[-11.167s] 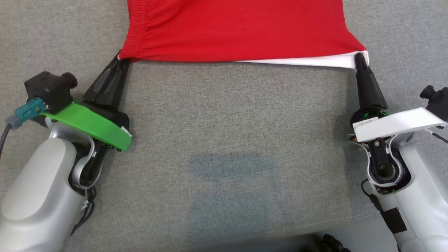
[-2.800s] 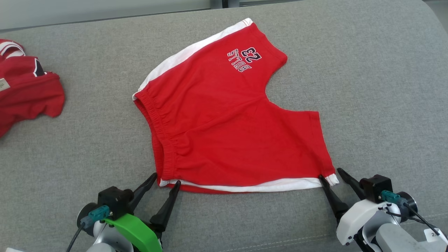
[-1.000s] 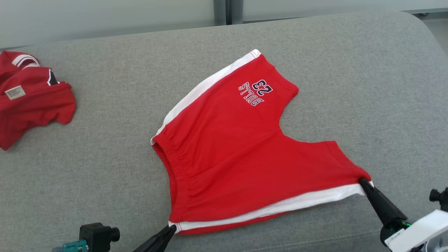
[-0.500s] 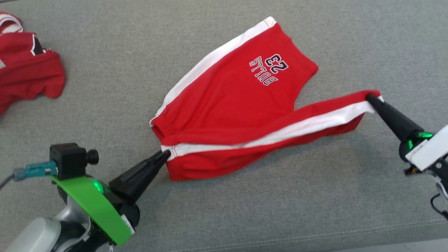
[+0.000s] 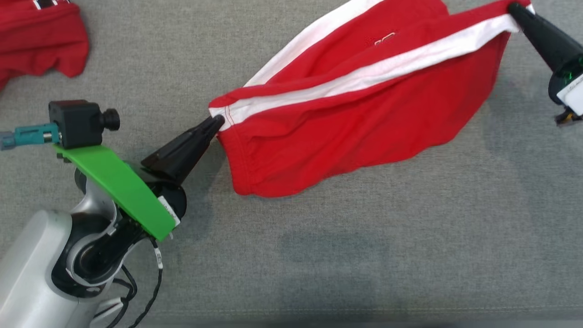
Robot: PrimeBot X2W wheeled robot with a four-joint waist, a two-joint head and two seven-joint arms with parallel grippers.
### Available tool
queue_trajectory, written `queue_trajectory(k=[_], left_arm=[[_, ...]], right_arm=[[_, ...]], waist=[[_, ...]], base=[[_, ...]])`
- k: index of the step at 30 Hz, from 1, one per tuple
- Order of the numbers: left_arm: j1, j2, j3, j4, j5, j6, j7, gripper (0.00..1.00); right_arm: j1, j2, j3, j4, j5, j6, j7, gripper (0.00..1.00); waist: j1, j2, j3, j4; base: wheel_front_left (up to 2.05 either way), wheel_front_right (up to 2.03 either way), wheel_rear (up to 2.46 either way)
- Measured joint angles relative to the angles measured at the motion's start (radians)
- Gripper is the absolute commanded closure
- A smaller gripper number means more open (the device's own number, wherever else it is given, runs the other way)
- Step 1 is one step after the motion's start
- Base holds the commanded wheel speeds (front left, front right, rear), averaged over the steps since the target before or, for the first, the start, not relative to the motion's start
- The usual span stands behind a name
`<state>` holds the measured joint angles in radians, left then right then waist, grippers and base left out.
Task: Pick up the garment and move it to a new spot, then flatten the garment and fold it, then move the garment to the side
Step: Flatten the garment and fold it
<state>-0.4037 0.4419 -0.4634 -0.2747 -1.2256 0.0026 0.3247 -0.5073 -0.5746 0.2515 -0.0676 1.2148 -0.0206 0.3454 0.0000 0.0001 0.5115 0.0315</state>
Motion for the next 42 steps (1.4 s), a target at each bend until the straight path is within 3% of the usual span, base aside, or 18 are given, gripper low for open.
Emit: queue_trajectory(k=[5,12,20,34,36,38,39,40,41,42], left_arm=[[-0.057,-0.026,0.007,0.014,0.007,0.017,0.000,1.00],[-0.111,-0.073,0.004,0.076,0.030,0.023,-0.019,1.00],[-0.141,-0.098,0.002,0.105,0.051,0.001,-0.046,1.00],[-0.153,-0.135,-0.035,0.140,0.072,-0.030,-0.073,1.00],[-0.154,-0.135,-0.031,0.144,0.081,-0.030,-0.082,0.93],[-0.154,-0.135,-0.024,0.151,0.096,-0.030,-0.098,0.66],[-0.154,-0.136,-0.022,0.158,0.100,-0.030,-0.104,0.58],[-0.154,-0.136,-0.022,0.163,0.102,-0.030,-0.108,0.43],[-0.154,-0.136,-0.022,0.165,0.108,-0.030,-0.116,0.17],[-0.154,-0.136,-0.020,0.165,0.113,-0.030,-0.123,0.00]], right_arm=[[-0.103,0.001,0.022,0.013,-0.040,-0.017,0.022,1.00],[-0.186,0.006,0.051,0.088,-0.086,-0.015,0.025,1.00],[-0.271,0.017,0.062,0.149,-0.117,0.016,0.011,1.00],[-0.339,0.036,0.111,0.249,-0.185,0.055,-0.009,1.00],[-0.350,0.037,0.117,0.261,-0.190,0.055,-0.010,1.00],[-0.354,0.038,0.117,0.277,-0.205,0.057,-0.020,0.58],[-0.354,0.040,0.117,0.287,-0.210,0.064,-0.029,0.30],[-0.354,0.043,0.119,0.296,-0.219,0.065,-0.040,0.00],[-0.354,0.046,0.118,0.307,-0.224,0.064,-0.049,0.00],[-0.354,0.047,0.116,0.316,-0.224,0.065,-0.057,0.00]], waist=[[0.0000,0.0000,0.071,0.032],[0.0002,0.0000,0.160,0.071],[0.0002,0.0000,0.213,0.109],[0.0001,0.0000,0.200,0.136],[0.0001,0.0000,0.199,0.137],[0.0001,0.0000,0.197,0.137],[0.0001,0.0000,0.195,0.137],[0.0001,-0.0001,0.192,0.136],[0.0001,0.0000,0.189,0.135],[0.0001,0.0000,0.185,0.133]], base=[[0.00,0.00,0.00],[0.00,0.00,0.00],[0.00,0.00,0.00],[0.00,0.00,0.00],[0.00,0.00,0.00],[0.00,0.00,0.00],[0.00,0.00,0.00],[0.00,0.00,0.00],[0.00,0.00,0.00],[0.00,0.00,0.00]])
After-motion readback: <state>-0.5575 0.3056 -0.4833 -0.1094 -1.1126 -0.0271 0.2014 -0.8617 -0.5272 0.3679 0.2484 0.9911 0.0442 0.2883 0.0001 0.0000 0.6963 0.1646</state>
